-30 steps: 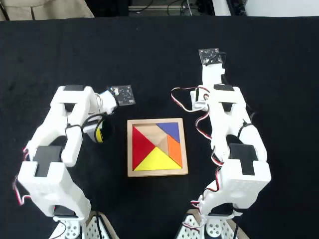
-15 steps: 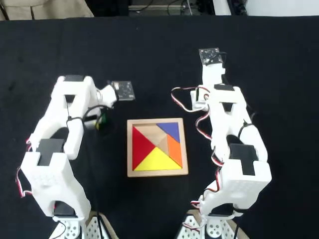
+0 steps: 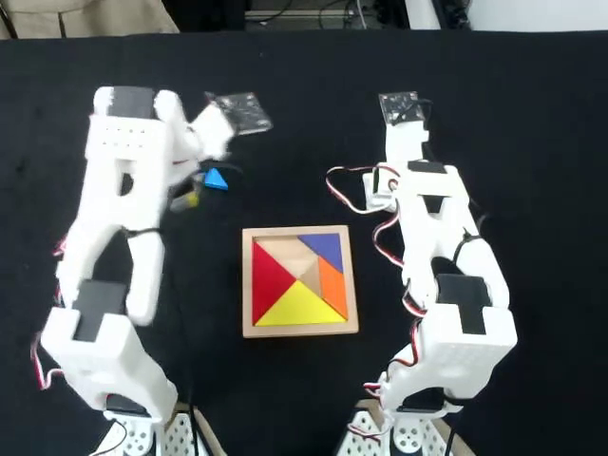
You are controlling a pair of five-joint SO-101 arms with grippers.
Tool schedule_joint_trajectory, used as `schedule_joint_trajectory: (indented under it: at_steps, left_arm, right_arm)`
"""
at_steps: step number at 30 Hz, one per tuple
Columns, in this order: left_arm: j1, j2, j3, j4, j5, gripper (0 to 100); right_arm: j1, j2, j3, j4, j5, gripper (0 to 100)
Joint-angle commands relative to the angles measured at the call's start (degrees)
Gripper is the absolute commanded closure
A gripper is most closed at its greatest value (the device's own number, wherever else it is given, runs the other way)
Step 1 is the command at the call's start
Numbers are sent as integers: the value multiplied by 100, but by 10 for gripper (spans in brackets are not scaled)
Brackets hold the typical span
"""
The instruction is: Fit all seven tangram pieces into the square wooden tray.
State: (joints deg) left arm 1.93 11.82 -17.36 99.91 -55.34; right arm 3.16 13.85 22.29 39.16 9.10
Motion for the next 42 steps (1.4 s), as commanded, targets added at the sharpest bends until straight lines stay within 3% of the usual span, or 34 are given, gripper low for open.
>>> schedule_joint_trajectory:
  at_steps: [1,4,6,11,15,21,33,42]
  left_arm:
    - [1429,-607,901,-132,2602,970]
    - [2035,-791,1552,-1002,4404,970]
    - [2141,-879,1947,-1758,5169,970]
    - [2176,-941,3213,-3824,5407,970]
    - [2185,-932,3987,-4897,5116,970]
    - [2185,-932,4259,-5037,4738,970]
    - [2765,-932,4391,-5037,4756,970]
    - [2651,-932,4382,-5046,4730,970]
  right_arm:
    - [62,-75,-321,-53,-26,987]
    - [79,-75,-321,-53,-26,987]
    - [79,-75,-321,-53,-26,987]
    - [88,-75,-321,-53,-26,987]
    - [88,-75,-321,-53,-26,987]
    - [88,-75,-321,-62,-26,987]
    - [88,-75,-321,-79,-26,987]
    - [88,-75,-321,-62,-26,987]
